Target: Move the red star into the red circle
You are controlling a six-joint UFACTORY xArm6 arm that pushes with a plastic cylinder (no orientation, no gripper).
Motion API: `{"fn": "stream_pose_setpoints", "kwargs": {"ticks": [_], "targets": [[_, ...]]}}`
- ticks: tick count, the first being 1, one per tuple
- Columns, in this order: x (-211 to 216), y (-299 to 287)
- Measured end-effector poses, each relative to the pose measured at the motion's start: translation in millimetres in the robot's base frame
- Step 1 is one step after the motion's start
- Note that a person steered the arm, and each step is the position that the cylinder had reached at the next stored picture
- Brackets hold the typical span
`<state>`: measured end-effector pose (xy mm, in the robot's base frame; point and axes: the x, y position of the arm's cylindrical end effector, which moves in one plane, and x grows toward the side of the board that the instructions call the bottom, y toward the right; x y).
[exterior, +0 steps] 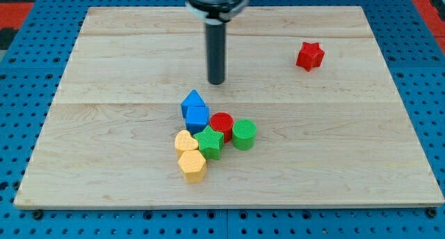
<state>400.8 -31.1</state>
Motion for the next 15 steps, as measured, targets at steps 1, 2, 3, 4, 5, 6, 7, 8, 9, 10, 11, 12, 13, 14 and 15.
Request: {"fn": "stream_pose_setpoints", "kwargs": {"ticks": [1, 2, 3, 4, 5, 6, 7, 8, 9, 10, 11, 12, 13, 14, 15], "targets": [[44, 1], [56, 9], [51, 114], [55, 229], [18, 272], [-55, 275], [-65, 164], [-47, 80], [-71, 113], [-55, 79], [-69, 57], [-98, 45], [-80, 4], [-27, 10], [-37, 11]]}}
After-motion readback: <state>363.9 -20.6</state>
